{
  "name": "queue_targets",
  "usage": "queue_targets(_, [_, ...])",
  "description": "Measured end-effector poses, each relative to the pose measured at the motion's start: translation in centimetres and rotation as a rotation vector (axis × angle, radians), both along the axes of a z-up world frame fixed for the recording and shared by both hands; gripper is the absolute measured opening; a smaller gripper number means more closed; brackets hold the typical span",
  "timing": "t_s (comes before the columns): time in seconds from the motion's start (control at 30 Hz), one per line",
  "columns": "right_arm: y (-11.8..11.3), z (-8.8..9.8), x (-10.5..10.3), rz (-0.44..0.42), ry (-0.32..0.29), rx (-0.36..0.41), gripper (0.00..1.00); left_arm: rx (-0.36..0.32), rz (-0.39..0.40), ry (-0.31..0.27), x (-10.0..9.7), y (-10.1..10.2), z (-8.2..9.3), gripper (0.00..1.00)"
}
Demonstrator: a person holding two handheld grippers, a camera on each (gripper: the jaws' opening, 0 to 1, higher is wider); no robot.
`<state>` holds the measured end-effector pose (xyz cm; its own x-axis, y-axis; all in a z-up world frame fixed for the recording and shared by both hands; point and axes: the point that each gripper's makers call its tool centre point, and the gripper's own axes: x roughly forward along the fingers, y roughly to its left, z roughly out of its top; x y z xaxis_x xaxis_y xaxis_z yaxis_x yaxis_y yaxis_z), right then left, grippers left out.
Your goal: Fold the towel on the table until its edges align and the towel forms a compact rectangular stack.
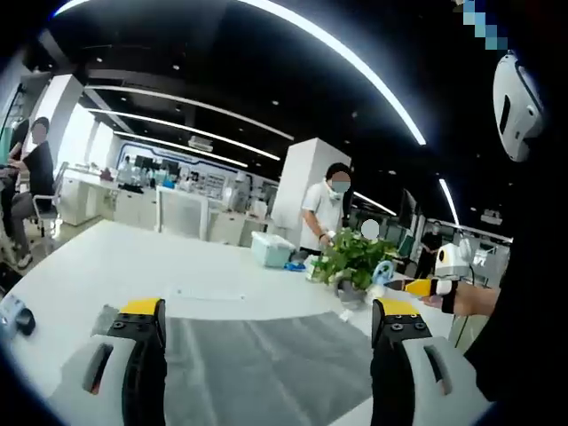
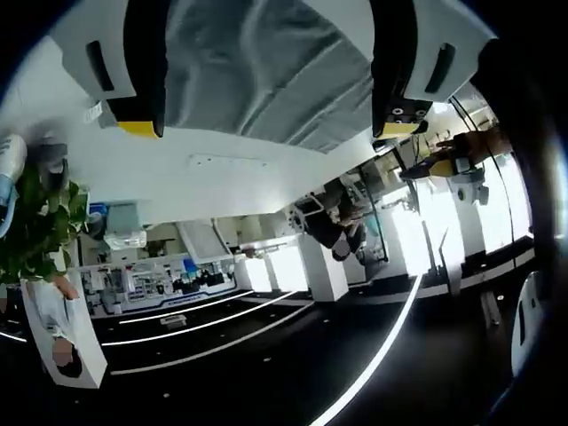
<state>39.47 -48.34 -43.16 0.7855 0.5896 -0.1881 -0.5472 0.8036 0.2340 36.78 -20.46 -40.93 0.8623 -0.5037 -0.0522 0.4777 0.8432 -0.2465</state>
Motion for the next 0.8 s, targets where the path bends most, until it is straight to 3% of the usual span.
queue_targets(0.3, [1.0, -0.5, -0.4, 0.035, 0.011, -0.027, 0.96, -0.001, 0.004, 0.006, -0.6, 0.2, -0.2, 0.99])
queue_targets(0.8, [0.0, -0.9, -0.9, 0.003, 0.026, -0.02, 0.93, -0.01, 0.015, 0.027, -1.5, 0.7, -0.8, 0.99])
